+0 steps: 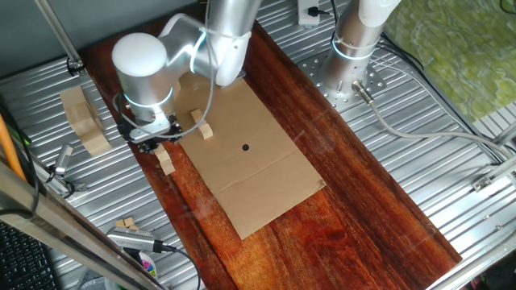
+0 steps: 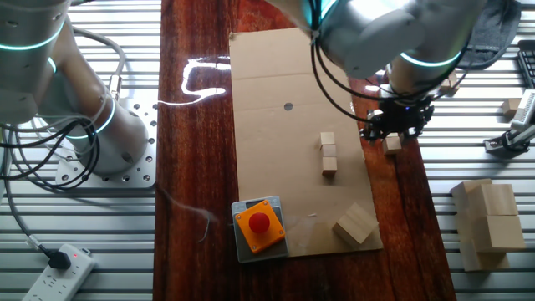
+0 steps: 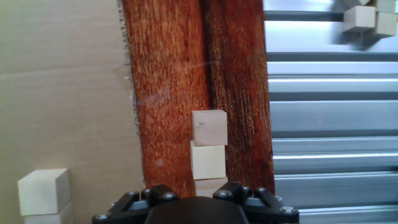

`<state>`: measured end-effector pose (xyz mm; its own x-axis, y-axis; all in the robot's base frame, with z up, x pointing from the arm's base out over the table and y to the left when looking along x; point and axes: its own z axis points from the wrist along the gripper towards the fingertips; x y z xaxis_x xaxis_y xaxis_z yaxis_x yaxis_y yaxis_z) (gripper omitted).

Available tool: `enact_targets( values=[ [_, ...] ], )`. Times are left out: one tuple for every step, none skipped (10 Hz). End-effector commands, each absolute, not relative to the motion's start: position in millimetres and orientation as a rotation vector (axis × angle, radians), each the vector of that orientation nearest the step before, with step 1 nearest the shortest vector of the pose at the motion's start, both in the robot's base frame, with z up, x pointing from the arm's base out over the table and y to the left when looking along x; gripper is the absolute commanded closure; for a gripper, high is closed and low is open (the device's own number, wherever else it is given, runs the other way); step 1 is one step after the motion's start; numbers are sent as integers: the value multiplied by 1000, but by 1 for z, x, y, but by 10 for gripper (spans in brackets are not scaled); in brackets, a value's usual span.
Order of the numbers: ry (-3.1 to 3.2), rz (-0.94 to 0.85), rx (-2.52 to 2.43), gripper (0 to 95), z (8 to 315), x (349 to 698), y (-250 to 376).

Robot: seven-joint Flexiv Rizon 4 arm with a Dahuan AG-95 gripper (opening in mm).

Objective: Stack the blocks into a pyramid shape

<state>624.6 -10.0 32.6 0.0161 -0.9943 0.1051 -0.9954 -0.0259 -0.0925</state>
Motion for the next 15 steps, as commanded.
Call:
enact_targets(
  values=[
    [-2196, 259, 2236, 380, 31, 626, -10],
    [-2197, 279, 2242, 380, 31, 626, -10],
    [-2203, 307, 2246, 380, 31, 626, -10],
    [-2217, 321, 2243, 380, 31, 626, -10],
    [-2219, 329, 2246, 380, 31, 626, -11],
    [-2216, 331, 2250, 380, 31, 626, -11],
    [-2215, 330, 2257, 380, 30, 626, -11],
    [-2216, 331, 2256, 380, 29, 626, -11],
    [-2222, 335, 2251, 380, 28, 626, -11],
    [-2223, 331, 2255, 380, 26, 626, -12],
    [-2221, 330, 2258, 380, 25, 626, -12],
    [-2221, 330, 2259, 380, 25, 626, -12],
    [-2220, 325, 2265, 380, 23, 627, -12],
    [-2223, 321, 2266, 380, 22, 627, -12],
    [-2226, 316, 2268, 380, 21, 627, -13]
  ],
)
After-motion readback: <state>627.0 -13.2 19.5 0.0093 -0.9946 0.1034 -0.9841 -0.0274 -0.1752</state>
